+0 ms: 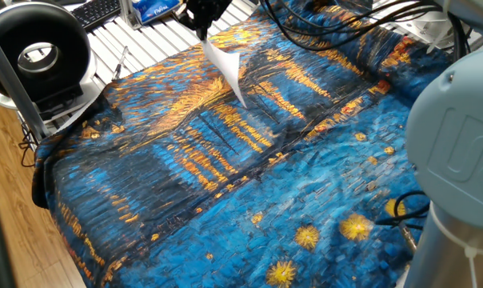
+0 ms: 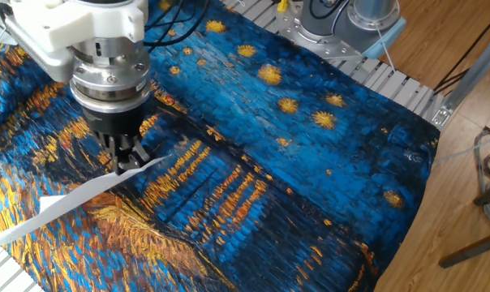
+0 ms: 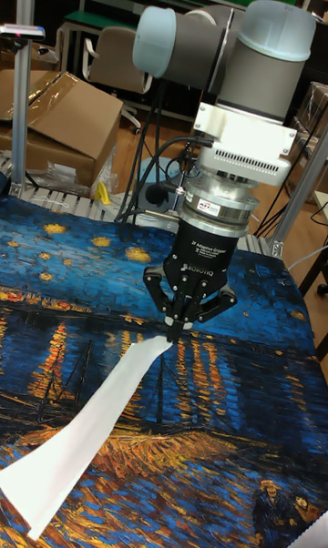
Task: Flip over and spread out the paper that is laid flat on the table
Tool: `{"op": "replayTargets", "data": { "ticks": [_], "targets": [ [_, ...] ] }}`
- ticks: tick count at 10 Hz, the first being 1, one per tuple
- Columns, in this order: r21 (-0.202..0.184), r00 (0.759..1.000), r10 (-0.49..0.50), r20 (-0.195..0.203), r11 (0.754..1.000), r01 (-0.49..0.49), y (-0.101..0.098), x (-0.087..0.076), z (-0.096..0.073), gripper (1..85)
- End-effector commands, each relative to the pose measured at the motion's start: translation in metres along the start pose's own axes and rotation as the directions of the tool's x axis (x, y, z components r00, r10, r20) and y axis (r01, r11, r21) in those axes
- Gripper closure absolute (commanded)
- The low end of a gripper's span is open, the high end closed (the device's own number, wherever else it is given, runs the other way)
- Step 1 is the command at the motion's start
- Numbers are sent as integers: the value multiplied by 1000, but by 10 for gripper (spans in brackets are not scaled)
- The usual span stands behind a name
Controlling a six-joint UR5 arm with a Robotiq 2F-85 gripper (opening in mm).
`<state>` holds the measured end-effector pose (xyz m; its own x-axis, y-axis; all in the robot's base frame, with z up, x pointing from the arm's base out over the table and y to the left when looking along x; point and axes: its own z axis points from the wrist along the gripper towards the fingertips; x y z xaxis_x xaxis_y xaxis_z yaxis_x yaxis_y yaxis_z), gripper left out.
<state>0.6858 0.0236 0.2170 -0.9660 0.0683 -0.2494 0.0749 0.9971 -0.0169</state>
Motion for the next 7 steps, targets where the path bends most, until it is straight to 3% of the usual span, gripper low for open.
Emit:
{"op": "replayTargets", "data": {
  "ticks": [1,3,6,7],
  "targets": [
    [-31,998,-54,21,998,54,7,-5,-1,847],
    [-93,992,-123,11,988,123,23,0,-2,847],
    [-83,984,-180,13,980,180,21,1,-2,847],
    [-76,985,-172,-10,982,170,18,6,-2,847]
  ]
}}
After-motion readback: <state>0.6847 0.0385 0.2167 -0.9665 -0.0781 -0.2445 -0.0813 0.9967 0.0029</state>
